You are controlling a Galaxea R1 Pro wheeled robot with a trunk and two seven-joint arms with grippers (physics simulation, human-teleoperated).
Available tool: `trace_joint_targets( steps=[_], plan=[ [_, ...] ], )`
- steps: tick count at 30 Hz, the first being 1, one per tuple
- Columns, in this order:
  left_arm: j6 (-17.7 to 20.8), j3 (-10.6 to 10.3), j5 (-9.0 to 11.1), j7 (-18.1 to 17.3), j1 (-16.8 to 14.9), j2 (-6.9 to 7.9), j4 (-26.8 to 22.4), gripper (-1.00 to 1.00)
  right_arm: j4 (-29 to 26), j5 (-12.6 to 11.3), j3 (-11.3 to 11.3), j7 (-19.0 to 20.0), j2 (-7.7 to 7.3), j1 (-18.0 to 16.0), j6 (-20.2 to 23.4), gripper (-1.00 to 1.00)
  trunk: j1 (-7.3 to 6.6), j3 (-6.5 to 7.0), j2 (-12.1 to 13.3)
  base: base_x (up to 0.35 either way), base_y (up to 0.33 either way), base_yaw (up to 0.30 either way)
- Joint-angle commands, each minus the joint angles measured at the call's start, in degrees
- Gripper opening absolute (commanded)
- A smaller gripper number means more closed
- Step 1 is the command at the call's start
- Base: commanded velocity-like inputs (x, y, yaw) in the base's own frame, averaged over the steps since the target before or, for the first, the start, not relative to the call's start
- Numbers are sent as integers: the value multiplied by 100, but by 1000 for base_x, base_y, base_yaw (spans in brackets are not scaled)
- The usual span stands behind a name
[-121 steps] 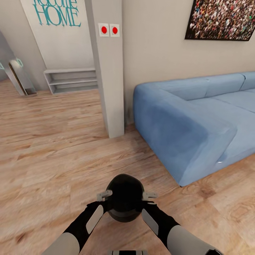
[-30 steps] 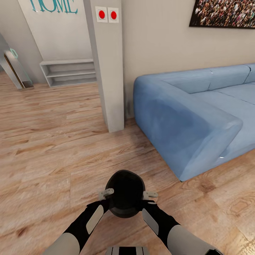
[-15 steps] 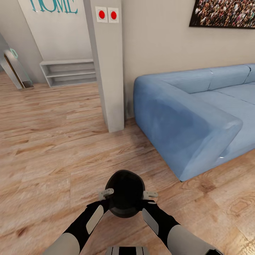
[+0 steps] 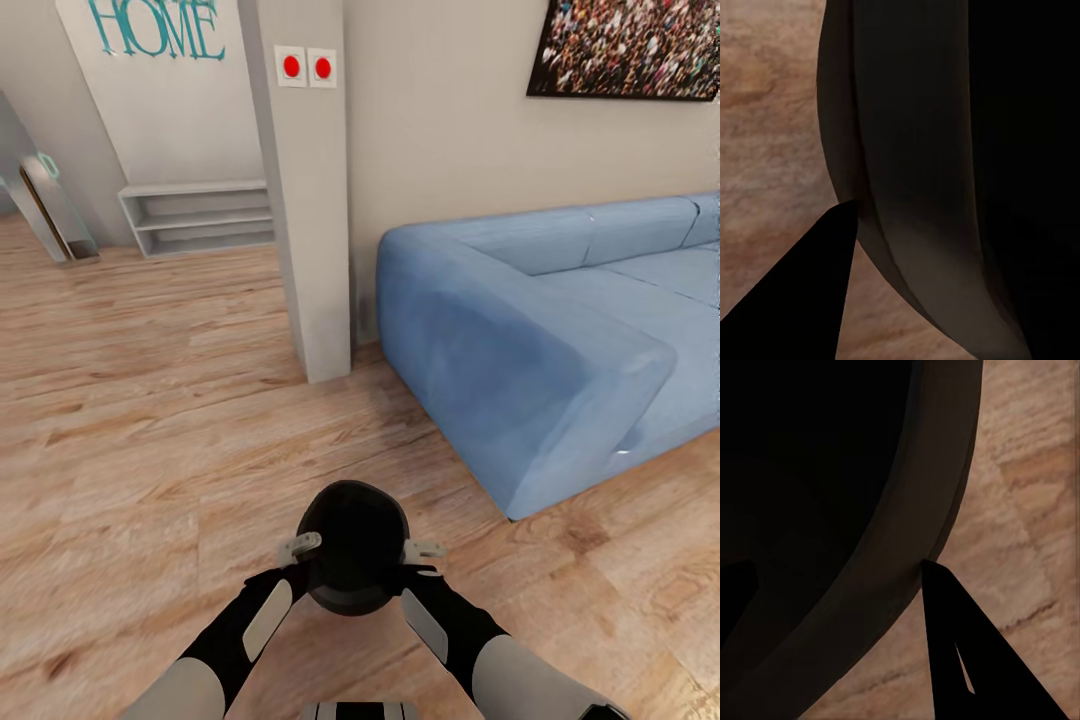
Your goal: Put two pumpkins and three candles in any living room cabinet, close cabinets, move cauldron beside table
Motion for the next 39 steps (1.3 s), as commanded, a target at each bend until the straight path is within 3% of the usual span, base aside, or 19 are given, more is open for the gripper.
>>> trace_joint_targets(
  steps=[1, 39],
  plan=[
    [-39, -18, -30, 43, -7, 7, -26, -100, -3, -196, 115, -57, -6, -2, 9, -100, -4, 19, -1, 0, 0, 0],
    [-34, -16, -39, 41, -7, 24, -26, -100, -85, -187, 124, -49, -6, -2, 18, -100, -102, 860, 50, 0, 0, 0]
  ],
)
